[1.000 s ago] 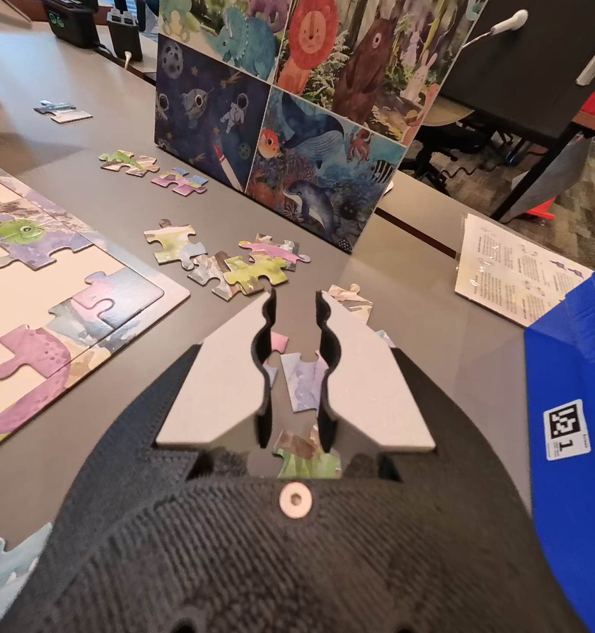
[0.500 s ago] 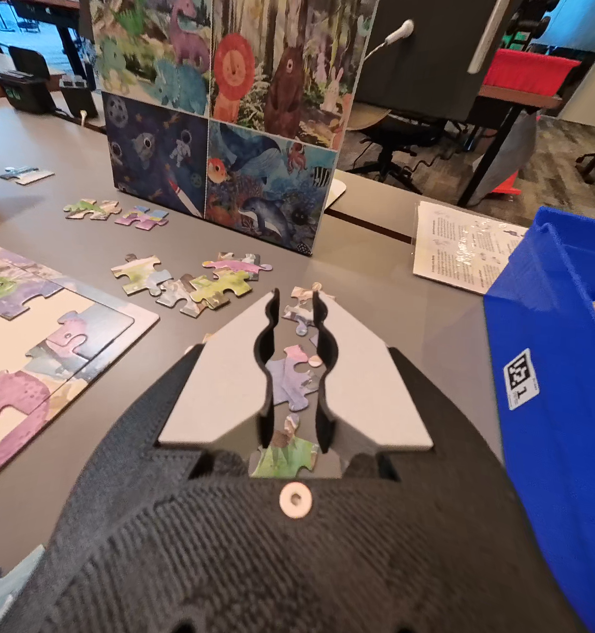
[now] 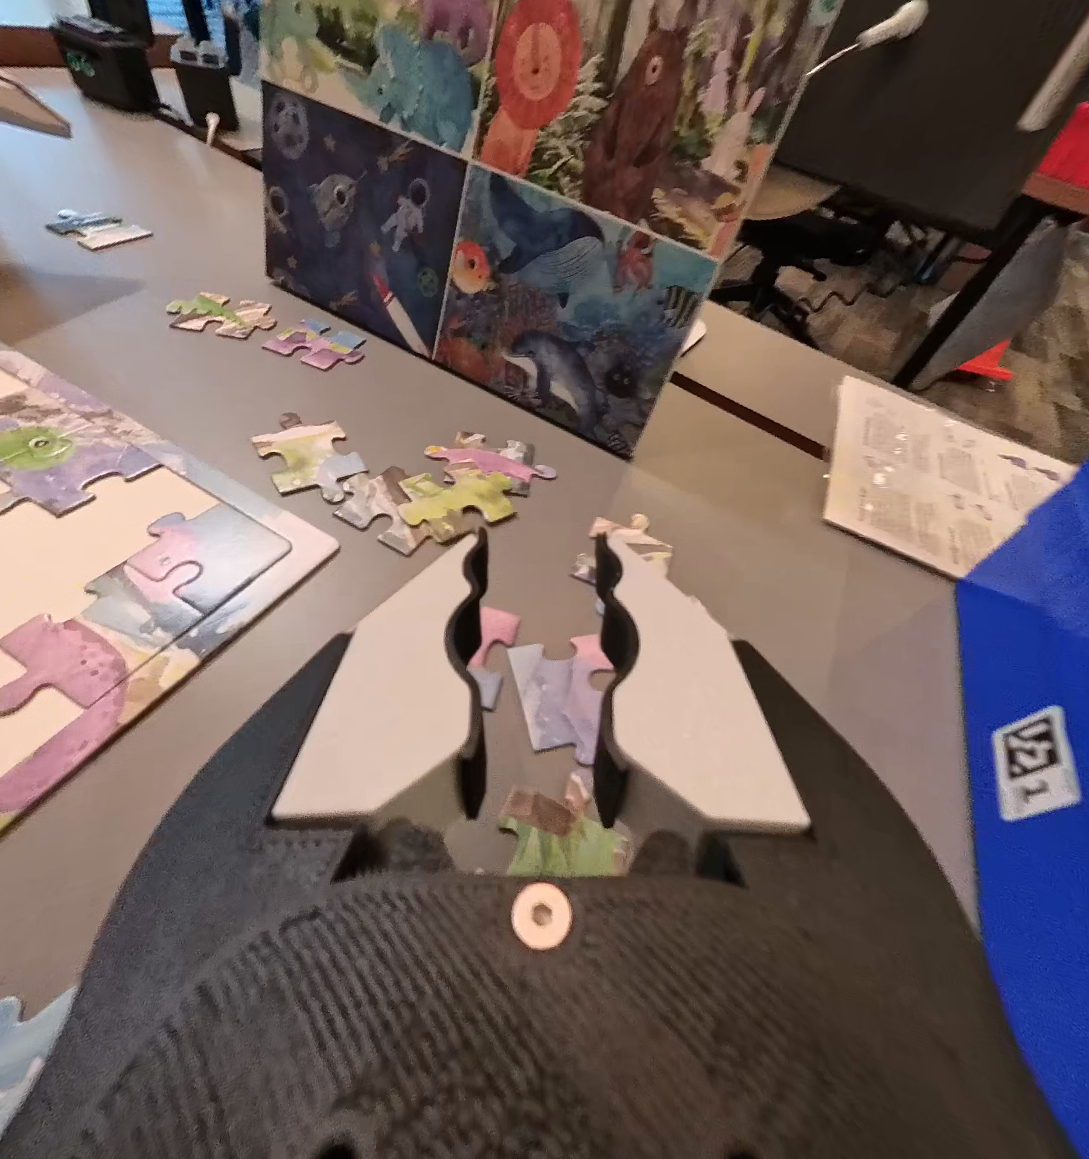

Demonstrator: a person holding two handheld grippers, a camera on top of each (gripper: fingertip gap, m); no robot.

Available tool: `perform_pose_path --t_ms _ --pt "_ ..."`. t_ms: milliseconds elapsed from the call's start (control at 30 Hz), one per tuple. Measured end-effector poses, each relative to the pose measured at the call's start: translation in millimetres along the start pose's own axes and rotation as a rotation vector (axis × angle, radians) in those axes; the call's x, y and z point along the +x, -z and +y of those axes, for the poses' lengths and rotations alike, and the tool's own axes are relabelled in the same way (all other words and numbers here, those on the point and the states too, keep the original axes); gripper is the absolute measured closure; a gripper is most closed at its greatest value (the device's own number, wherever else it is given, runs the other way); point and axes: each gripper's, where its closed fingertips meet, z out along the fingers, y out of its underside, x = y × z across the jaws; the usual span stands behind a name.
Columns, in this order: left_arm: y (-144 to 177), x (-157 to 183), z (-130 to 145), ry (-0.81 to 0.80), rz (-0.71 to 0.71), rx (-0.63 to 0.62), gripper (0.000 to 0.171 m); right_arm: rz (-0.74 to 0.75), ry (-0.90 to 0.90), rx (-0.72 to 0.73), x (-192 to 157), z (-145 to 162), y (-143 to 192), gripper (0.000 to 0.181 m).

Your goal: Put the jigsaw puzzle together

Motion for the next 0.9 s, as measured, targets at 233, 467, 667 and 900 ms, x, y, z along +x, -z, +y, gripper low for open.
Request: perform_pose_path --t_ms 233,467,667,900 --pt "-3.0 3.7 2.5 -0.014 0.008 -0.022 0.171 -0.074 -0.002 -0.095 -26.1 8.7 -32.8 0.144" --pt "-5.5 5.1 5.1 -0.014 0.021 -0.043 0.171 -0.183 0.010 -0.368 -42.0 28.5 -105.1 0.123" --pt "-7.3 7.7 7.4 -0.030 0.028 -0.061 0.171 -0.331 -0.153 -0.468 -46.0 42.8 -73.4 0.178" --pt "-10.5 10.9 11.3 -0.051 0.036 -0.091 0.170 -0.330 -0.197 -0.265 -37.2 11.5 -69.8 0.164"
